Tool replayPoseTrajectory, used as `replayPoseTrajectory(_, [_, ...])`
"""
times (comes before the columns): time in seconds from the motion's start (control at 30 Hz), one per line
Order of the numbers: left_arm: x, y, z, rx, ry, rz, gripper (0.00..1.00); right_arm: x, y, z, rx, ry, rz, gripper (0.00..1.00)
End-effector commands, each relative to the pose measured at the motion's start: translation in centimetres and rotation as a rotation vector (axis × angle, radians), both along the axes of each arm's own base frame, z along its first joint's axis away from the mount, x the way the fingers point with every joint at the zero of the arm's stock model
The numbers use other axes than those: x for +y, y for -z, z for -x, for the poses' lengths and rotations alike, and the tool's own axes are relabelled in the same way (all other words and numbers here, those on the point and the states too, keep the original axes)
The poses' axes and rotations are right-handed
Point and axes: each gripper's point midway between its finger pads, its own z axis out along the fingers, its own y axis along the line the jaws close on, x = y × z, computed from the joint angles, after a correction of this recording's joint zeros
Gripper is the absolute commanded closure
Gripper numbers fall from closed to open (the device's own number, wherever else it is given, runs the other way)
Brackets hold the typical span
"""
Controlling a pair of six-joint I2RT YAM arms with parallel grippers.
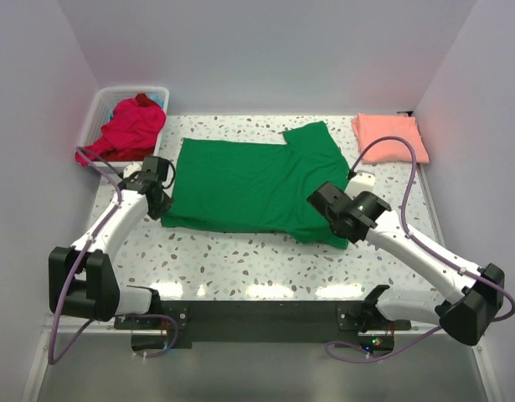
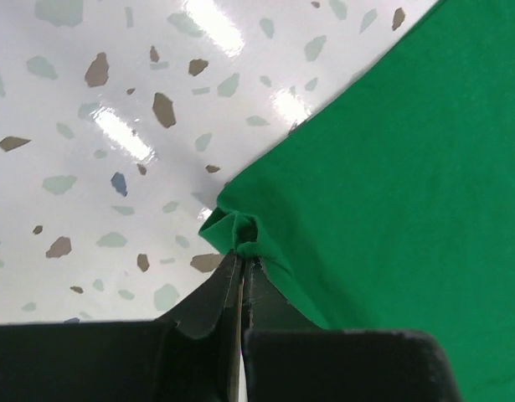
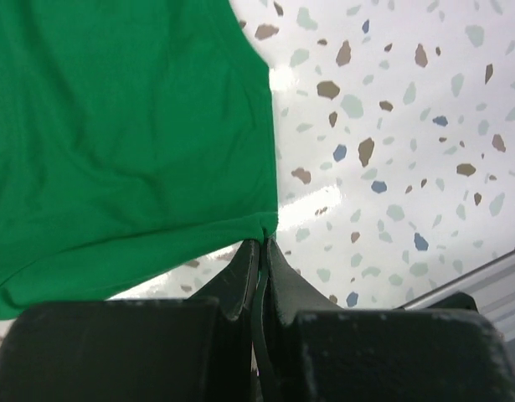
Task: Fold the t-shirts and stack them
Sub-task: Fold the tshirt
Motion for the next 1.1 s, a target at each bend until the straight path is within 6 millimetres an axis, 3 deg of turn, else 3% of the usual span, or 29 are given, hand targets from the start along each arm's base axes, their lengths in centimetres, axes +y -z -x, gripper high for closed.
replayPoseTrajectory(0.0, [0.4,-2.2,-3.8,-0.089,0.007,-0.041,1.00,-0.4,-1.8,-3.9,-0.093,0.005,0.010,1.00])
replayPoseTrajectory(0.33, [0.1,-1.0,-9.1,-0.057,0.058,-0.082,1.00,0.3,-0.3,-9.7,-0.079,0.012,-0.006,1.00])
replayPoseTrajectory(0.57, [-0.3,-0.2,-12.1,-0.040,0.090,-0.094,1.00,0.3,0.8,-11.5,-0.051,0.026,0.005,1.00])
replayPoseTrajectory(0.77, [-0.6,1.1,-13.7,-0.006,0.116,-0.099,1.00,-0.2,2.1,-12.5,-0.021,0.051,0.013,1.00])
replayPoseTrajectory(1.07, [-0.6,2.9,-14.6,0.033,0.128,-0.112,1.00,-1.3,3.6,-14.2,-0.001,0.108,0.000,1.00])
